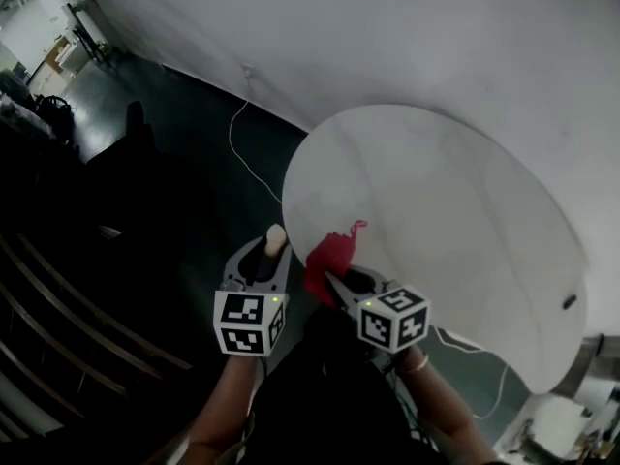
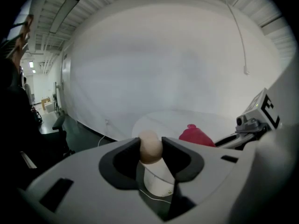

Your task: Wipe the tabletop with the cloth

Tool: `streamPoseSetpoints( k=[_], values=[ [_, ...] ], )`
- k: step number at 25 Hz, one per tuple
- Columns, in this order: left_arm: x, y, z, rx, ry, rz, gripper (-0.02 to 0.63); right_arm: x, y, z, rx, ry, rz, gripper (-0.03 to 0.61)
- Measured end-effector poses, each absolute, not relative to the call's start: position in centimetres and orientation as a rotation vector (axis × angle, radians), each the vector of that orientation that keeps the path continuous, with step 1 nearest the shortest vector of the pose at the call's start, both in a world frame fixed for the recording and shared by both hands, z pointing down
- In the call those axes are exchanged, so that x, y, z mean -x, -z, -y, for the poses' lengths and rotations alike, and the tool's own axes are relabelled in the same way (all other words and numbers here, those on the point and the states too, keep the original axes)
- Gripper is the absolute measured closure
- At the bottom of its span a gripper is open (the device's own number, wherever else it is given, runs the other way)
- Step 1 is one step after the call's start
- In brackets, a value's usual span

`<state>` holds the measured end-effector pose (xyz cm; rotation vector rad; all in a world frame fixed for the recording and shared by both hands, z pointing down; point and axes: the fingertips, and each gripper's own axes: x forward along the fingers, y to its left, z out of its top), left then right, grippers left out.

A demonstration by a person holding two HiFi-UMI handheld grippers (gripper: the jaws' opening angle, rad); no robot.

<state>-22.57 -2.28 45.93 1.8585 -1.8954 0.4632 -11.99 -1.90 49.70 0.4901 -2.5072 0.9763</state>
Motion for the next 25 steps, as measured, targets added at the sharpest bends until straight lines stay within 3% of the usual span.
streamPoseSetpoints(
  k=[5,10,17,25],
  values=[
    [26.0,-46.0,-0.9,-1.752,-0.438,1.975,0.469,17.5,-51.9,0.9,-0.362,-0.897,2.466,0.528],
    [27.7,-46.3,-2.6,-1.714,-0.410,1.993,0.469,17.8,-54.6,1.7,-0.436,-0.897,2.367,0.528],
    [25.8,-45.8,-0.3,-1.815,-0.401,1.925,0.469,11.7,-56.7,2.8,-0.607,-0.913,2.202,0.528],
    [17.8,-45.7,5.2,-2.053,-0.453,1.713,0.469,-0.4,-57.7,4.1,-0.870,-0.994,2.057,0.528]
  ],
)
